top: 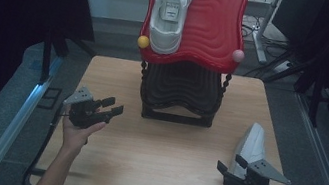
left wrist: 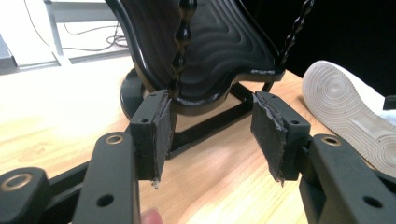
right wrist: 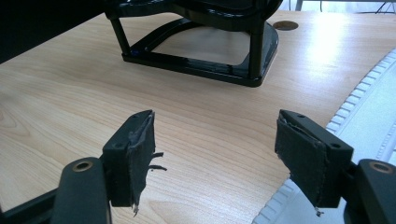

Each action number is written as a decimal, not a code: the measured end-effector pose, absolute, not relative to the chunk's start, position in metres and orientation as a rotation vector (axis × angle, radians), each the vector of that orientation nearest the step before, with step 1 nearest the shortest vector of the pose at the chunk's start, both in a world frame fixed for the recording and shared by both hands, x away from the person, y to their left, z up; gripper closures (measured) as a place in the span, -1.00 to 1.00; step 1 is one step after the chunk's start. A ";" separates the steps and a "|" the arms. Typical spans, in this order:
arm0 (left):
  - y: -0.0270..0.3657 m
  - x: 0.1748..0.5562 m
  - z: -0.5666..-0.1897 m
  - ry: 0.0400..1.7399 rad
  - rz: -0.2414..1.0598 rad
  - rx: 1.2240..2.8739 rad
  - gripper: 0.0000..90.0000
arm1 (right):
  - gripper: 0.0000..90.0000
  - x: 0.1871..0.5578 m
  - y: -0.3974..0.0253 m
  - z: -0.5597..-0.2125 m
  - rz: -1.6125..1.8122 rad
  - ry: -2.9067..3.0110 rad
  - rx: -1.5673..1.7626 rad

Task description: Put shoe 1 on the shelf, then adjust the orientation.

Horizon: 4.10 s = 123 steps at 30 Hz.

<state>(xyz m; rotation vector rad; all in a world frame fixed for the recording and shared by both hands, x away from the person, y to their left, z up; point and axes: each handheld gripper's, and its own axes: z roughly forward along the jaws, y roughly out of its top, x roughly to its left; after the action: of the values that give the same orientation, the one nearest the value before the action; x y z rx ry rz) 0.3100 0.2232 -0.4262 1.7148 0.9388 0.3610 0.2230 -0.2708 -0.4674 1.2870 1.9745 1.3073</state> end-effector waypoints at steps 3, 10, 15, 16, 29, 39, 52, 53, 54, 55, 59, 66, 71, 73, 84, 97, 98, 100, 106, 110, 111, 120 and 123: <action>0.223 0.309 -0.430 0.939 0.351 1.718 0.06 | -0.36 0.223 -0.273 -0.466 1.312 1.958 1.292; 0.226 0.302 -0.436 0.939 0.348 1.720 0.06 | -0.18 0.218 -0.297 -0.452 1.322 1.874 1.299; 0.227 0.297 -0.443 0.939 0.333 1.725 0.05 | 0.42 0.205 -0.332 -0.445 1.345 1.796 1.317; 0.226 0.297 -0.444 0.939 0.337 1.729 0.05 | 0.57 0.202 -0.338 -0.446 1.321 1.797 1.319; 0.229 0.291 -0.460 0.965 0.347 1.714 0.05 | 0.98 0.175 -0.375 -0.491 1.144 1.883 1.441; 0.231 0.287 -0.464 0.975 0.343 1.698 0.05 | 0.98 0.177 -0.379 -0.494 1.178 1.940 1.486; 0.226 0.287 -0.470 0.978 0.339 1.723 0.05 | 0.98 0.181 -0.375 -0.499 1.183 2.018 1.481; 0.226 0.287 -0.471 0.978 0.336 1.724 0.05 | 0.98 0.181 -0.373 -0.499 1.186 2.015 1.471; 0.226 0.287 -0.472 0.979 0.331 1.722 0.05 | 0.98 0.180 -0.372 -0.498 1.193 2.004 1.468; 0.226 0.287 -0.473 0.979 0.328 1.722 0.05 | 0.98 0.180 -0.371 -0.497 1.201 1.998 1.467; 0.227 0.286 -0.474 0.979 0.324 1.723 0.05 | 0.98 0.180 -0.368 -0.493 1.212 1.995 1.454; 0.229 0.288 -0.478 0.996 0.284 1.703 0.05 | 0.98 0.182 -0.357 -0.484 1.240 2.005 1.405; 0.230 0.287 -0.479 1.003 0.277 1.699 0.05 | 0.98 0.191 -0.340 -0.478 1.261 2.039 1.351; 0.230 0.287 -0.480 1.005 0.277 1.704 0.05 | 0.98 0.197 -0.329 -0.479 1.256 2.071 1.327; 0.230 0.286 -0.480 0.996 0.270 1.708 0.05 | 0.98 0.213 -0.274 -0.480 1.193 2.200 1.156; 0.229 0.286 -0.481 0.994 0.260 1.709 0.05 | 0.98 0.177 -0.247 -0.451 1.376 2.192 0.987; 0.228 0.286 -0.481 0.993 0.259 1.709 0.05 | 0.97 0.177 -0.242 -0.453 1.369 2.207 0.975; 0.228 0.287 -0.481 0.993 0.256 1.711 0.05 | 0.96 0.179 -0.226 -0.462 1.334 2.252 0.954; 0.227 0.287 -0.482 0.990 0.257 1.725 0.05 | 0.98 0.187 -0.205 -0.481 1.130 2.259 0.941; 0.226 0.287 -0.483 0.987 0.243 1.729 0.05 | 0.98 0.186 -0.212 -0.482 1.140 2.255 0.963; 0.225 0.286 -0.483 0.982 0.240 1.731 0.05 | 0.98 0.185 -0.213 -0.482 1.127 2.250 0.962; 0.229 0.284 -0.481 0.969 0.234 1.733 0.05 | 0.98 0.181 -0.239 -0.481 1.103 2.205 1.022; 0.229 0.284 -0.481 0.965 0.226 1.734 0.05 | 0.98 0.179 -0.253 -0.481 1.099 2.177 1.066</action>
<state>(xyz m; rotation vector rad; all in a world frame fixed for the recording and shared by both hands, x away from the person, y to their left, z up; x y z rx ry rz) 0.2844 0.2290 -0.4807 1.7338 0.9648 0.2256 0.1793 -0.2530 -0.4812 1.0659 2.1773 1.0989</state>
